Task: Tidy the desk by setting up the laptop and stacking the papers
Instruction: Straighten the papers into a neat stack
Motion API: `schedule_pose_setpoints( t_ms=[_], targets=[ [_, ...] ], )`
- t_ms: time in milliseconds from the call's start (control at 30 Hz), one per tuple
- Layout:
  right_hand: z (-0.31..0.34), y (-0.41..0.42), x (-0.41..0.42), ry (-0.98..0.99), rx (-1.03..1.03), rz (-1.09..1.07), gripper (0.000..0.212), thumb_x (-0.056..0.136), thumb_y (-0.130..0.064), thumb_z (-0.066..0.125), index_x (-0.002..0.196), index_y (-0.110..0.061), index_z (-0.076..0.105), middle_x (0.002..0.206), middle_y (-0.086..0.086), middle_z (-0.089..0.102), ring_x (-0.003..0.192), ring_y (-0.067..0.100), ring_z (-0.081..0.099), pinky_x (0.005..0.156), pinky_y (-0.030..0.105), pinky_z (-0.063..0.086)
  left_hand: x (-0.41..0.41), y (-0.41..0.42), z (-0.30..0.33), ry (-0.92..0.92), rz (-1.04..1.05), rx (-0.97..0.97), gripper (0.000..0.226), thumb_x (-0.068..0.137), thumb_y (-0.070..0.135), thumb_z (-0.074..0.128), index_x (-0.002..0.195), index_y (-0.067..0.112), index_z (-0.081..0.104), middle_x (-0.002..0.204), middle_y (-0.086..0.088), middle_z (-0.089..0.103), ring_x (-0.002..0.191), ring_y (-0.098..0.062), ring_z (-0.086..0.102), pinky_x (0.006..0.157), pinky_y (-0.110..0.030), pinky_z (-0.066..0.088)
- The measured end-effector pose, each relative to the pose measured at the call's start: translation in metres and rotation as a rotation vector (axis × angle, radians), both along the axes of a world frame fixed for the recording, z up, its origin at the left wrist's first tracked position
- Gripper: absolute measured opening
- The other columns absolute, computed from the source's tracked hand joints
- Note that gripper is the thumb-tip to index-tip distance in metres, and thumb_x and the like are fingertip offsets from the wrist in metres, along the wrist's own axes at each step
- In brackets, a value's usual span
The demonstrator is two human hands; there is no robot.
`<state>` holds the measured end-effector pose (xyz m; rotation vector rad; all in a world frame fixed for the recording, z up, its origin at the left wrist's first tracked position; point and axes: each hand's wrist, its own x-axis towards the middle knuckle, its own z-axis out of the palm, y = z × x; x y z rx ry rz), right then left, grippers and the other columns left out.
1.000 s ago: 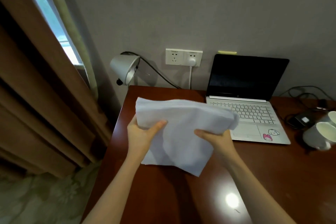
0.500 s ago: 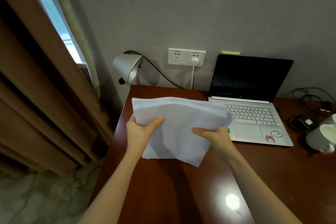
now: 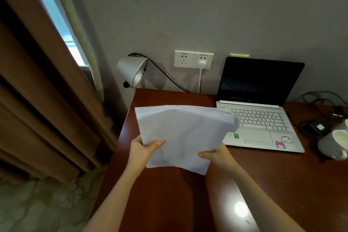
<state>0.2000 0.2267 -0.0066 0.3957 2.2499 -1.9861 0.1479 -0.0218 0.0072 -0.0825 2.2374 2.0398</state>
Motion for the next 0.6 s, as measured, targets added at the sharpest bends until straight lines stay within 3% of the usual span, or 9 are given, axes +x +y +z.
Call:
schedule_pose_setpoints(
  t_ms=[67,133,233,367,500,600],
  targets=[
    [-0.014,0.006,0.001,-0.062,0.062,0.029,0.035,0.072,0.006,0.076,0.098,-0.017,0.068,0.107,0.008,0.072,0.106,0.024,0.066,0.094,0.043,0.053,0.001,-0.006,-0.004,-0.003,-0.011,-0.008,0.025,0.073,0.015,0.079,0.089,0.03,0.067,0.082,0.019,0.074,0.083,-0.001,0.069,0.064,-0.013,0.054],
    [-0.026,0.008,0.005,-0.083,0.109,0.04,0.03,0.077,0.001,0.074,0.1,-0.018,0.07,0.103,0.001,0.073,0.105,0.021,0.067,0.095,0.039,0.053,0.002,-0.011,-0.007,0.0,-0.031,0.004,0.022,0.077,0.01,0.075,0.091,0.026,0.069,0.085,0.016,0.075,0.087,-0.007,0.071,0.064,-0.014,0.055],
    [-0.028,0.005,0.007,-0.049,0.188,0.011,0.025,0.085,-0.002,0.067,0.102,-0.02,0.072,0.09,-0.022,0.071,0.095,0.006,0.068,0.085,0.021,0.054,-0.001,-0.015,0.0,0.026,-0.069,-0.013,0.024,0.079,0.01,0.073,0.094,0.027,0.067,0.087,0.022,0.074,0.091,-0.003,0.07,0.065,-0.011,0.055],
    [0.002,0.002,-0.003,0.088,0.22,-0.083,0.028,0.09,-0.004,0.06,0.093,-0.031,0.063,0.072,-0.028,0.068,0.07,-0.01,0.061,0.064,0.007,0.047,-0.017,-0.019,0.029,0.144,0.028,0.017,0.028,0.085,0.011,0.066,0.097,0.036,0.063,0.096,0.022,0.071,0.092,0.003,0.068,0.071,-0.012,0.056],
    [0.039,0.005,-0.023,0.133,0.216,-0.055,0.024,0.093,-0.011,0.056,0.071,-0.017,0.047,0.063,-0.009,0.049,0.055,0.001,0.045,0.05,0.008,0.035,-0.033,-0.024,0.049,0.036,0.083,0.156,0.018,0.093,0.014,0.058,0.107,0.023,0.063,0.109,0.008,0.07,0.1,-0.012,0.068,0.083,-0.03,0.056],
    [0.044,0.004,-0.028,0.1,0.201,-0.014,0.022,0.095,-0.017,0.053,0.082,0.001,0.052,0.07,0.009,0.049,0.066,0.015,0.049,0.059,0.025,0.039,-0.032,-0.024,0.047,-0.125,0.079,0.258,0.026,0.094,0.018,0.056,0.12,0.013,0.056,0.119,-0.002,0.067,0.109,-0.022,0.064,0.095,-0.042,0.051]
  ],
)
